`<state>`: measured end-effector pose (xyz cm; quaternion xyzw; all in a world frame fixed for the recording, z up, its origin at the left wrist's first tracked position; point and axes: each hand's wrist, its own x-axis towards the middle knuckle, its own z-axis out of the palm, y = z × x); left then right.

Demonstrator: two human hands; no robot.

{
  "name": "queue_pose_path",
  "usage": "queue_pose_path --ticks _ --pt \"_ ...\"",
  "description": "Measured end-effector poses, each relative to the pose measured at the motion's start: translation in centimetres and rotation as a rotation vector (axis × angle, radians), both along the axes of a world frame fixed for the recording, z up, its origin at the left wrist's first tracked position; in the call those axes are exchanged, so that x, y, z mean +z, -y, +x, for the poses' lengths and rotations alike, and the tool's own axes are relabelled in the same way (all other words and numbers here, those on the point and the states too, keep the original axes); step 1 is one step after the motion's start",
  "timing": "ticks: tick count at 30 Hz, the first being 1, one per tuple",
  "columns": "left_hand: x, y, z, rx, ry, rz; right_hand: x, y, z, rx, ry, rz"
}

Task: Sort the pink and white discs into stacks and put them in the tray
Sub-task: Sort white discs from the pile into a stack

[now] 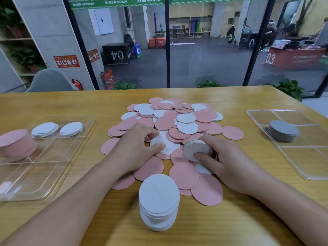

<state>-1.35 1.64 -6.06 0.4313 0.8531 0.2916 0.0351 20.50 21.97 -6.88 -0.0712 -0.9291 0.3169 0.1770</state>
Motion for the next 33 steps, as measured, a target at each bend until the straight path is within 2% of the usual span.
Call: queue_pose_path --ticks 5,11,16,19,23,27,29,33 --pt "-0.1 -0.2 0.4 0.007 0.025 -0.037 0.0 0.0 0.0 0.006 0.000 -0.009" --pt "0.2 -0.1 0.4 0.039 0.064 0.007 0.1 0.0 0.1 0.009 0.005 -0.018" --pt "0.4 0.0 0.0 0.050 0.082 0.084 0.0 0.0 0.0 -0.009 0.016 0.001" --pt "0.6 0.0 -0.4 0.048 0.149 0.227 0.1 0.1 0.1 -0.010 0.010 0.000" --pt "0.9 -0.2 0.3 -0.062 0.253 0.439 0.2 0.1 0.1 -0.007 0.010 -0.010" --pt "0.5 -0.8 1.7 -0.225 0.272 0.394 0.3 0.2 0.1 -0.001 0.015 -0.038" --pt "0.3 -0.9 2.2 -0.284 0.358 0.370 0.2 0.2 0.1 -0.015 0.009 -0.040" --pt "0.0 -1.0 3.0 -0.353 0.417 0.322 0.4 0.4 0.1 -0.005 -0.003 0.034"
